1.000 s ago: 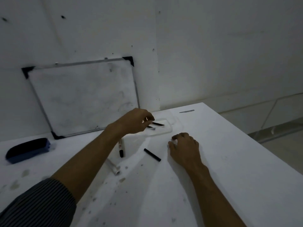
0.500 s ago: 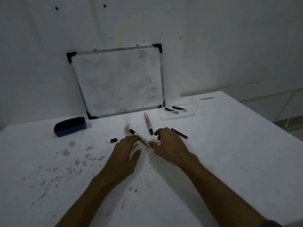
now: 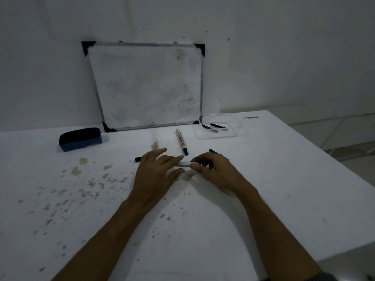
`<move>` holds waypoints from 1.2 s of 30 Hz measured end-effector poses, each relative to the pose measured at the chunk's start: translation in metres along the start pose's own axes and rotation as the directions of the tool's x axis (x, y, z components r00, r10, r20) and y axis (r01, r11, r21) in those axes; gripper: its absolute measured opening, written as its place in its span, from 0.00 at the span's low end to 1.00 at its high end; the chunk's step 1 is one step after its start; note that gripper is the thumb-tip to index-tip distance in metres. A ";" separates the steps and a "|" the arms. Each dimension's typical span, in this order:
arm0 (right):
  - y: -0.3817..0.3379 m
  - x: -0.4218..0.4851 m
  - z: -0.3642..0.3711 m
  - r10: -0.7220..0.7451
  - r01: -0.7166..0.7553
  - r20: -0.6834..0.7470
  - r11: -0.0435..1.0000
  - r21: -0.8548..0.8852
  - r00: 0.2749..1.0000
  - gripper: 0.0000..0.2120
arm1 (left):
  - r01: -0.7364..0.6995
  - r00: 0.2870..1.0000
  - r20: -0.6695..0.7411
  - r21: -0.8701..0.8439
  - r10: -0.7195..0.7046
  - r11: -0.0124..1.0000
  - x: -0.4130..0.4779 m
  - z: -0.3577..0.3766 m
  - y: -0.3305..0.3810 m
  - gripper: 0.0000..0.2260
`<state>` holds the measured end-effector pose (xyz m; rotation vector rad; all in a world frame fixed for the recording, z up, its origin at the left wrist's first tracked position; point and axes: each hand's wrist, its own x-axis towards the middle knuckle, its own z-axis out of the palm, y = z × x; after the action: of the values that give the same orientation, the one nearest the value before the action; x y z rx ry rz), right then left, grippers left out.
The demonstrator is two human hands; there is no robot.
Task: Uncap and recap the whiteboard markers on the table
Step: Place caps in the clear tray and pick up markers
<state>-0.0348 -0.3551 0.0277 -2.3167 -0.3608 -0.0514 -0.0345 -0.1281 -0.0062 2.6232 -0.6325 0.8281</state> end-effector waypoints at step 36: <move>-0.015 0.066 0.055 0.441 -0.021 -0.099 0.260 0.965 0.892 0.16 | 0.473 0.826 0.261 -0.804 -0.500 0.360 0.008 -0.021 -0.029 0.11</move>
<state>0.0202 -0.2906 0.0096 -1.0340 0.1743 -0.0756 -0.0240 -0.0967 0.0106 1.6751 -0.1117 0.2221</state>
